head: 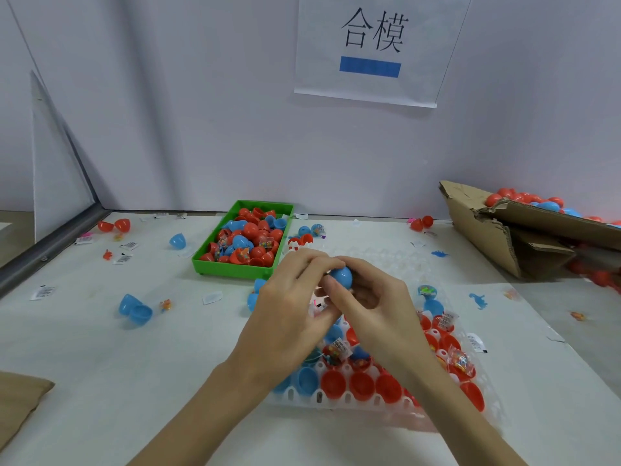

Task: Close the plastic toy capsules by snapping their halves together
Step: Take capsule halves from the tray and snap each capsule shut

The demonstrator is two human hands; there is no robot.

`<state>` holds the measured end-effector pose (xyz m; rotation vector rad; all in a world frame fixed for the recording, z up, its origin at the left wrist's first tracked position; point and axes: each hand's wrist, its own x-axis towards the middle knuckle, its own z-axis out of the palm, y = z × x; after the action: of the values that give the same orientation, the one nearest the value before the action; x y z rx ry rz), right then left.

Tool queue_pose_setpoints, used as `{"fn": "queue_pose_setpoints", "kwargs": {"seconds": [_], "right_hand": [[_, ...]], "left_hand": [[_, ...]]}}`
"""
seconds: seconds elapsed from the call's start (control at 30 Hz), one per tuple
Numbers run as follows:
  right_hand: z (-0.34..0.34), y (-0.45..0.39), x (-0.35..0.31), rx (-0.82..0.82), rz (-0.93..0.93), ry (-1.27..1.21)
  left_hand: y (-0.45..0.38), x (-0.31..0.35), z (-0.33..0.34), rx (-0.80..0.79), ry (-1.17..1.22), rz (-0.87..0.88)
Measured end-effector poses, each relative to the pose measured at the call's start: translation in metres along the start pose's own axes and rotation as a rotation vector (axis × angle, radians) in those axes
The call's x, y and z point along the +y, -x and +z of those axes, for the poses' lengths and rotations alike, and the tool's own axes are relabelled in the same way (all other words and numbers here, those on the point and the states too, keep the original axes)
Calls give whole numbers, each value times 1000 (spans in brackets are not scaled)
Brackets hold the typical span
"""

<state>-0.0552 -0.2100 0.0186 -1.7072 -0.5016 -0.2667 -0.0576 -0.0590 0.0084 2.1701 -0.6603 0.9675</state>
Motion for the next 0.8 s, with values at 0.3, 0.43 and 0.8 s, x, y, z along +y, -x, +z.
{"fn": "queue_pose_setpoints", "kwargs": {"seconds": [0.3,0.43,0.8], "right_hand": [[-1,0,7,117,-19,198],[0,1,6,129,-77,308],[-38,-35,5,178,535,-894]], "left_hand": [[-16,-1,-12,-31,574,-600],[-13,-5,-8,-65,556,-628],[-16,-7,-9,60,537,-632]]}}
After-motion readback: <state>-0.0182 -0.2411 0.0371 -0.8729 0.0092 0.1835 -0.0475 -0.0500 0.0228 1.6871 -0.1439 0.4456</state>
